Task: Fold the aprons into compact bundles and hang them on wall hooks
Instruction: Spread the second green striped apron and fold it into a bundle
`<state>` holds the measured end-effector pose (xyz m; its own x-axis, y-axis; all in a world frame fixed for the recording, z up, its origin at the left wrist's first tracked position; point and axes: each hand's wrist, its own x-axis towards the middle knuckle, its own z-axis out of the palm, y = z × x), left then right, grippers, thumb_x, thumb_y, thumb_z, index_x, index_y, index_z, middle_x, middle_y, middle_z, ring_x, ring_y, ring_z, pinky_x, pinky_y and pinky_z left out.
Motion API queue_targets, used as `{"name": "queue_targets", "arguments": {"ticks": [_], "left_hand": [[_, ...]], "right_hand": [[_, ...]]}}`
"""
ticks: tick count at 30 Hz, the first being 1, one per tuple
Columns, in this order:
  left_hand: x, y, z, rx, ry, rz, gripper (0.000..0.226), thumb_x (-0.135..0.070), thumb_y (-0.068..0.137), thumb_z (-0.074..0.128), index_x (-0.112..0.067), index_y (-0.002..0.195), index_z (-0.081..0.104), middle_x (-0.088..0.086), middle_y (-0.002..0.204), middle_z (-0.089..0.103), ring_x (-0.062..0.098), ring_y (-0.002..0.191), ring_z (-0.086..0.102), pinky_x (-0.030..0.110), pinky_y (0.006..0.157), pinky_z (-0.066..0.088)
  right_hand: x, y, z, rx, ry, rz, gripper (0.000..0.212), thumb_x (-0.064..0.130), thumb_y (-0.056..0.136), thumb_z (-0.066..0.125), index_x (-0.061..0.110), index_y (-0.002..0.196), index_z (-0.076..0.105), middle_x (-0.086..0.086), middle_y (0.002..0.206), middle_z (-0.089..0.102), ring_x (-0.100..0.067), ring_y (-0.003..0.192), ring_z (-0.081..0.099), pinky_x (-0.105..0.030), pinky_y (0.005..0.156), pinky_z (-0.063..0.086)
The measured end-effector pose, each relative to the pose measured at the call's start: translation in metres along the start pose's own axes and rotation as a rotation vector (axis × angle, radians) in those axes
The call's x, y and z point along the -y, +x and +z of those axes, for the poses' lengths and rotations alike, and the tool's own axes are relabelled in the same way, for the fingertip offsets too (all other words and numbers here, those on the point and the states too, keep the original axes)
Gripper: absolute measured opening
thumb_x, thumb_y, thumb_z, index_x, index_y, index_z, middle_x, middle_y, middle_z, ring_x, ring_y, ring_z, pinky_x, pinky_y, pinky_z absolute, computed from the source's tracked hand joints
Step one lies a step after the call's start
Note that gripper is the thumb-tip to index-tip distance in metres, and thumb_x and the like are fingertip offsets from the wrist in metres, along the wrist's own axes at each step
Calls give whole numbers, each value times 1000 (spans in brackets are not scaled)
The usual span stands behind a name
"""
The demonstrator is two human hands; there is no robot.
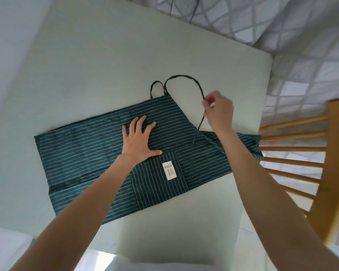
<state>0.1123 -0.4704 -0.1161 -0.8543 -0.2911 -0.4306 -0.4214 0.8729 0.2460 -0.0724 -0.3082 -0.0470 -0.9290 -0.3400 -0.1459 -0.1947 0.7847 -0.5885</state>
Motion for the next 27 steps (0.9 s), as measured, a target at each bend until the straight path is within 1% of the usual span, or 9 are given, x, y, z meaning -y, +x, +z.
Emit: {"name": "queue_targets", "arguments": {"ticks": [2, 5, 10, 14, 17, 19, 22, 25, 27], "left_hand": [[-3, -1, -1, 18, -6, -22, 103, -70, 65, 64, -32, 147, 15, 5, 156, 3, 28, 143, -2, 60, 113, 6], [-22, -1, -9, -48, 7, -33, 94, -61, 71, 65, -27, 146, 19, 9, 155, 6, 31, 142, 4, 58, 111, 6], [-80, 11, -16, -230, -162, 280, 53, -38, 85, 61, -21, 133, 46, 3, 135, 46, 23, 126, 38, 40, 107, 30], [-133, 26, 4, -155, -210, 465, 41, -26, 87, 60, -18, 127, 53, 4, 125, 53, 23, 115, 46, 39, 100, 41], [-166, 34, 19, -99, -149, 522, 44, -21, 84, 63, -18, 127, 53, 2, 129, 51, 24, 119, 43, 39, 101, 39], [-184, 36, 28, -77, -112, 500, 44, -21, 83, 63, -19, 126, 54, 1, 131, 50, 24, 121, 42, 40, 101, 36], [-192, 36, 36, -106, -110, 415, 37, -21, 85, 62, -19, 122, 57, 2, 128, 52, 24, 120, 44, 42, 100, 37], [-195, 34, 39, -128, -127, 374, 30, -22, 87, 61, -16, 117, 61, 4, 124, 56, 26, 117, 48, 42, 96, 41], [-197, 32, 39, -133, -115, 361, 25, -23, 89, 59, -15, 112, 65, 5, 123, 57, 26, 116, 51, 42, 95, 43]], "right_hand": [[7, 34, -5, -83, -3, -42, 11, 17, 91, 60, 10, 100, 62, -1, 93, 66, -13, 77, 64, -24, 76, 51], [-3, 63, -12, -43, 5, -37, 33, 12, 89, 61, 8, 121, 57, -9, 113, 61, -19, 100, 60, -28, 90, 46], [-58, 15, -36, 23, -9, -112, 36, 13, 89, 58, 14, 124, 55, -7, 128, 50, -17, 118, 48, -22, 100, 33], [-135, -68, -57, -78, -140, 5, 22, 12, 89, 59, 14, 111, 62, -7, 115, 59, -22, 104, 54, -24, 86, 39], [-190, -94, -66, -128, -214, 124, 28, 6, 86, 60, 12, 113, 59, -11, 111, 58, -30, 99, 56, -36, 80, 47], [-212, -89, -70, -101, -193, 144, 34, 10, 85, 62, 12, 119, 54, -13, 115, 55, -29, 99, 55, -35, 77, 46], [-221, -69, -70, -13, -140, 74, 37, 22, 88, 62, 16, 122, 49, -10, 120, 53, -22, 98, 54, -32, 77, 45], [-227, -47, -75, -14, -194, -19, 19, 25, 95, 53, 15, 109, 58, -7, 103, 62, -21, 89, 60, -30, 71, 46], [-232, -27, -84, 8, -275, -96, 21, 25, 98, 46, 14, 101, 63, -6, 92, 66, -23, 84, 60, -30, 71, 46]]}}
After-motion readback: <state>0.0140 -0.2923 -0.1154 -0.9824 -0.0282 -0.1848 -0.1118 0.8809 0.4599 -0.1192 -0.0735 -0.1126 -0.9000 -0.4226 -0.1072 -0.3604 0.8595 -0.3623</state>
